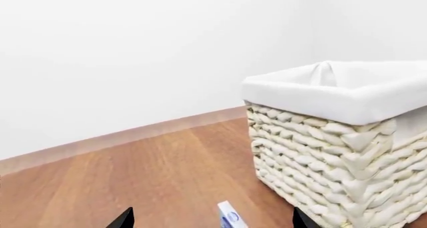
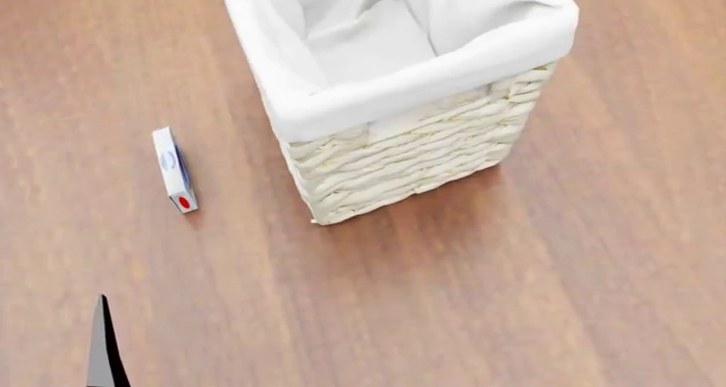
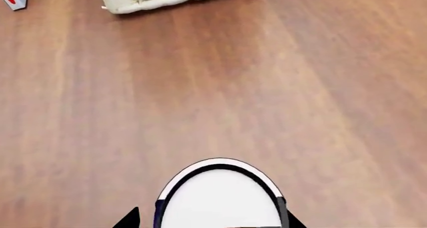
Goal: Pick up the alphabet soup and the cream cheese box, and put them in the basket.
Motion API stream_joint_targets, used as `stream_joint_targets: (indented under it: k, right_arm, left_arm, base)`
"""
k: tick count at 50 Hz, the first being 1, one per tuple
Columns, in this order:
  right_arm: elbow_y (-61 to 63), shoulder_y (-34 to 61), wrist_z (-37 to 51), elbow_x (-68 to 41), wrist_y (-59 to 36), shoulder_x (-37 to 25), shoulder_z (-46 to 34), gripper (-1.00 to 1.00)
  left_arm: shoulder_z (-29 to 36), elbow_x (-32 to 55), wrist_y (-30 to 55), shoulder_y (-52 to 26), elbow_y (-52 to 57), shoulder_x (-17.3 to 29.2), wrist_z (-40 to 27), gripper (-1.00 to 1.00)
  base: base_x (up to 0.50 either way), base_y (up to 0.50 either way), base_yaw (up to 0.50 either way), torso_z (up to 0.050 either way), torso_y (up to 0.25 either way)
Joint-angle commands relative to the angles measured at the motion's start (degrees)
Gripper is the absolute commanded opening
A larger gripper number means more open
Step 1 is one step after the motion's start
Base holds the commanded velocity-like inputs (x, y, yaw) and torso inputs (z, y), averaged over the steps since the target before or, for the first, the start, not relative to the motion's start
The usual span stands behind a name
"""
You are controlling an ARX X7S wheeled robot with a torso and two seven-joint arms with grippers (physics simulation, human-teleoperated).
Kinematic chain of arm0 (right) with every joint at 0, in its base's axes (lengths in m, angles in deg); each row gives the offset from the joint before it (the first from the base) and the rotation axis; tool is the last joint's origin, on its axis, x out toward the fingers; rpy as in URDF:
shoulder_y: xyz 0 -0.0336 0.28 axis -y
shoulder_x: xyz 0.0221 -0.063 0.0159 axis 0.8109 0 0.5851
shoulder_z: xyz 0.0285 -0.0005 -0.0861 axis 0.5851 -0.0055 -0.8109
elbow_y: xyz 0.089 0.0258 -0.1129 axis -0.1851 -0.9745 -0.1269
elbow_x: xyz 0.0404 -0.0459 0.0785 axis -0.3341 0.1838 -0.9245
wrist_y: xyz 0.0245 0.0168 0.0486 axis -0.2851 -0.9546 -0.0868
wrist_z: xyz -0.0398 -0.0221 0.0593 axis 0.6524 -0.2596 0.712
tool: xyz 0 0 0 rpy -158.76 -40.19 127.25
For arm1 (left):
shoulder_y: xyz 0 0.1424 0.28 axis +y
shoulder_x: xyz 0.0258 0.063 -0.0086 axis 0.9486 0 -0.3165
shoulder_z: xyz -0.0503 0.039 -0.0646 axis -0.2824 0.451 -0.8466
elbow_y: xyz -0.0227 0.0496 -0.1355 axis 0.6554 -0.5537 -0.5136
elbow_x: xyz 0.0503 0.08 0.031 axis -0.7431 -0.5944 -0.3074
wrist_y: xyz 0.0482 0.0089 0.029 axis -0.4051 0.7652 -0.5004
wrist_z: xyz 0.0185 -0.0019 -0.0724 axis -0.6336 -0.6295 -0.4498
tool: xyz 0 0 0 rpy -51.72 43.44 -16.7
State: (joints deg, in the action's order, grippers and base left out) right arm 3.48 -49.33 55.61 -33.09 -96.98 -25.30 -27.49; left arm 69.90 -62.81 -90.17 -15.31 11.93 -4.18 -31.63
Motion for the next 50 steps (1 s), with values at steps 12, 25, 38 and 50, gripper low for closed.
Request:
stream_joint_targets:
  k: [12, 25, 38, 50]
  right_arm:
    - [-2.0, 0.2, -0.1, 1.9, 2.1, 0.1, -1.3, -1.00]
    - [-0.7, 0.4, 0.4, 2.5, 2.5, -0.5, -1.3, -1.00]
    - [9.4, 0.8, 2.7, 8.4, 10.0, -4.4, 3.1, -1.00]
    - [12.8, 6.8, 3.1, 12.6, 11.4, -8.2, 7.0, -1.00]
  left_arm:
    - [0.2, -0.1, 0.0, 0.3, 0.1, 0.3, -0.5, 1.00]
    - [0.2, 0.1, -0.5, 0.3, -0.5, 0.4, -0.6, 1.00]
    - [0.5, 0.1, -0.5, 0.3, -0.5, 0.5, -0.7, 1.00]
    - [0.4, 0.2, -0.8, 0.4, -0.3, 0.6, -1.0, 1.00]
  base:
    - [0.00, 0.00, 0.00, 0.000, 0.000]
    - [0.00, 0.00, 0.00, 0.000, 0.000]
    - [0.00, 0.00, 0.00, 0.000, 0.000]
    - [0.00, 0.00, 0.00, 0.000, 0.000]
